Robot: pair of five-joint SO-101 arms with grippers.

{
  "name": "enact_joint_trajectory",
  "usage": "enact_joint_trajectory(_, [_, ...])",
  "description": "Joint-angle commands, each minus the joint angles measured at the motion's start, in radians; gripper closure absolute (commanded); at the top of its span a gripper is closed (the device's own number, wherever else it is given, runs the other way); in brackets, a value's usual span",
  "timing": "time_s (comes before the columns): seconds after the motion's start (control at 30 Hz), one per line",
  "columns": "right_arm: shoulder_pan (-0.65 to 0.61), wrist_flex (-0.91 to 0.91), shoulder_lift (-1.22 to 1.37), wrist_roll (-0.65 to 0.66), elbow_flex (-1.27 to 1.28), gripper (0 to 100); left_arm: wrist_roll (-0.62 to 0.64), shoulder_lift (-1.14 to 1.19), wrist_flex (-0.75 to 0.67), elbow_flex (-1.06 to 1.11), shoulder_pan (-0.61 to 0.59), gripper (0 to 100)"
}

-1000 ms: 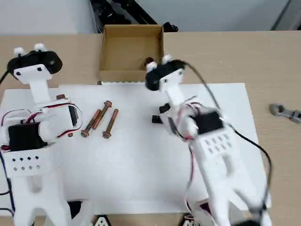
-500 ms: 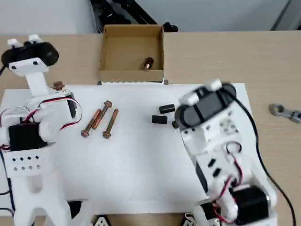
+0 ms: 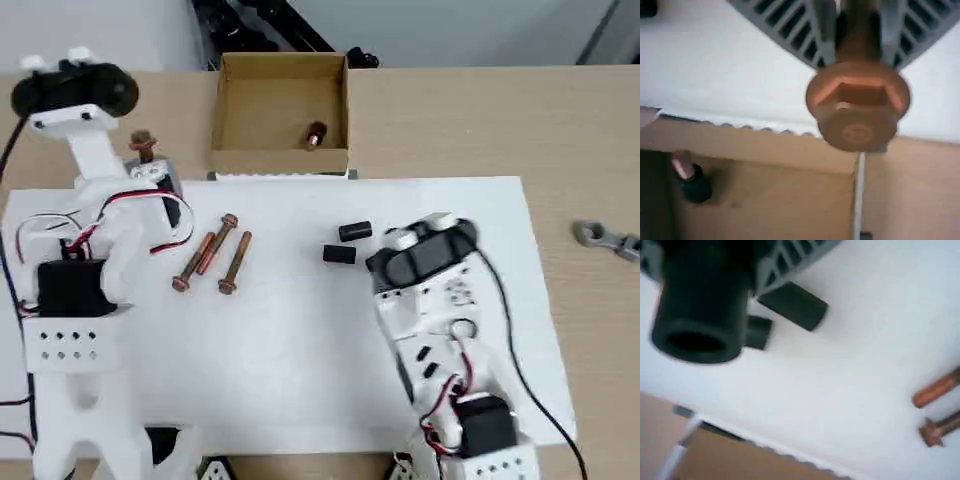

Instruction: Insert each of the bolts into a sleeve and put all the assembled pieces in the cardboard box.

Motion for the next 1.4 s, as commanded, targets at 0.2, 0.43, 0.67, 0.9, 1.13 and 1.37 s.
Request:
enact_joint_trajectory(0.2, [-0.165, -0.278, -0.030, -0.072, 0.133, 99.6, 0.071, -0.037, -0.086, 0.038, 0.028, 100])
enact_joint_trajectory(0.43, [-0.160, -0.318, -0.226, -0.078, 0.140, 99.7, 0.083, -0.061, -0.259, 0.203, 0.130, 100])
enact_joint_trajectory(0.67, [-0.166, -0.282, -0.263, -0.081, 0.153, 99.8, 0.083, -0.292, -0.293, 0.295, 0.238, 100])
enact_joint_trajectory(0.9, [-0.174, -0.257, -0.271, -0.077, 0.158, 99.8, 0.075, -0.417, -0.341, 0.344, 0.382, 100])
enact_joint_trajectory(1.13, [-0.239, -0.171, -0.271, -0.055, 0.164, 99.7, 0.014, -0.502, -0.344, 0.395, 0.450, 100])
enact_joint_trajectory(1.37, [-0.341, -0.159, -0.271, -0.020, 0.164, 99.7, 0.012, -0.628, -0.399, 0.556, 0.450, 100])
